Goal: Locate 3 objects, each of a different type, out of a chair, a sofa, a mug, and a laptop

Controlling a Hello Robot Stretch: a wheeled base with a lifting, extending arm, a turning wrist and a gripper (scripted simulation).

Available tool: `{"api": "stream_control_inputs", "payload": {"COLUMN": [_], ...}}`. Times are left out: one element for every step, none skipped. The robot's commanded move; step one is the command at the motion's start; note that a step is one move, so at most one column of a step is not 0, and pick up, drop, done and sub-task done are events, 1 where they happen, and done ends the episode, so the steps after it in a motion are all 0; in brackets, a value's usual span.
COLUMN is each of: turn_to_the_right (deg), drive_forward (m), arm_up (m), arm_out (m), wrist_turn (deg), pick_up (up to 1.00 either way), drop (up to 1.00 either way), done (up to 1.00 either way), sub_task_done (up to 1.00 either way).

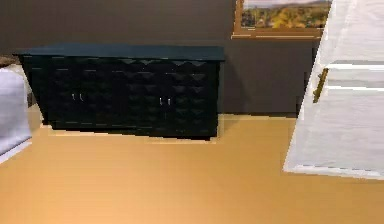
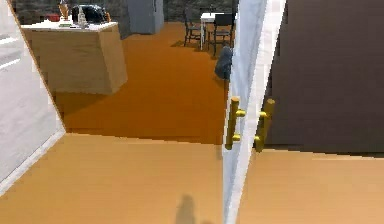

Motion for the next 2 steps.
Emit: {"api": "stream_control_inputs", "payload": {"turn_to_the_right": [-45.0, -42.0], "drive_forward": [0.00, 0.00], "arm_up": [0.00, 0.00], "arm_out": [0.00, 0.00], "wrist_turn": [0.0, 0.0], "pick_up": [0.00, 0.00], "drop": [0.00, 0.00], "done": [0.00, 0.00], "sub_task_done": [0.00, 0.00]}}
